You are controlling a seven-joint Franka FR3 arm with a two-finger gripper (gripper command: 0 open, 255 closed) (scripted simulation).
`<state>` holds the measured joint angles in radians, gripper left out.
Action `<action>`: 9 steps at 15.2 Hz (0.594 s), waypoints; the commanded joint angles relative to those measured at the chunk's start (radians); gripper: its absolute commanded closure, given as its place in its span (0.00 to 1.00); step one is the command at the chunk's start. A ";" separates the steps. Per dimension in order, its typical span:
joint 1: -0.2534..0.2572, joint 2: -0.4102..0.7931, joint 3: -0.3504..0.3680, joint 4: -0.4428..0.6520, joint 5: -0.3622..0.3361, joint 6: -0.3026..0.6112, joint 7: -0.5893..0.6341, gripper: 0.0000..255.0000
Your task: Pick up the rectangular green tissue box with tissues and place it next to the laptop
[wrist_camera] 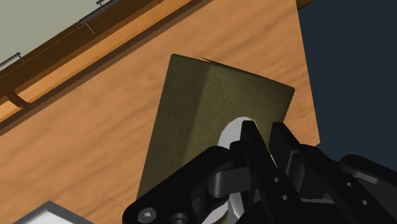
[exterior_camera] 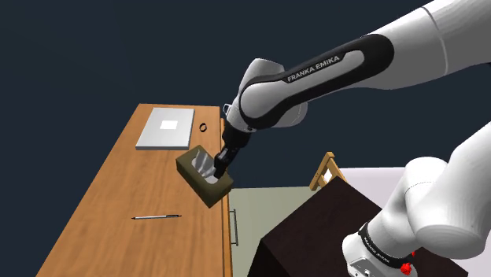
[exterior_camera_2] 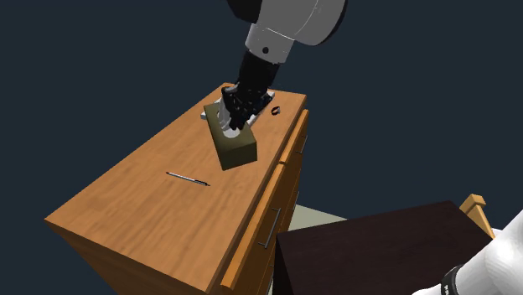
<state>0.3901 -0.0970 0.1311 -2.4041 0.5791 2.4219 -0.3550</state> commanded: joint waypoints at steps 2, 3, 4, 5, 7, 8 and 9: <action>-0.003 -0.029 -0.001 0.015 -0.021 -0.040 0.028 1.00; -0.005 -0.037 -0.001 0.020 -0.027 -0.052 0.036 1.00; -0.006 -0.045 -0.002 0.026 -0.033 -0.065 0.043 1.00; -0.007 -0.053 -0.002 0.031 -0.038 -0.078 0.050 1.00; -0.017 -0.027 -0.014 0.053 -0.041 -0.082 0.031 1.00; -0.026 0.000 -0.025 0.075 -0.043 -0.083 0.012 1.00; -0.035 0.028 -0.036 0.098 -0.045 -0.086 -0.008 1.00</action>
<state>0.3661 -0.0982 0.1085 -2.3335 0.5381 2.3429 -0.3415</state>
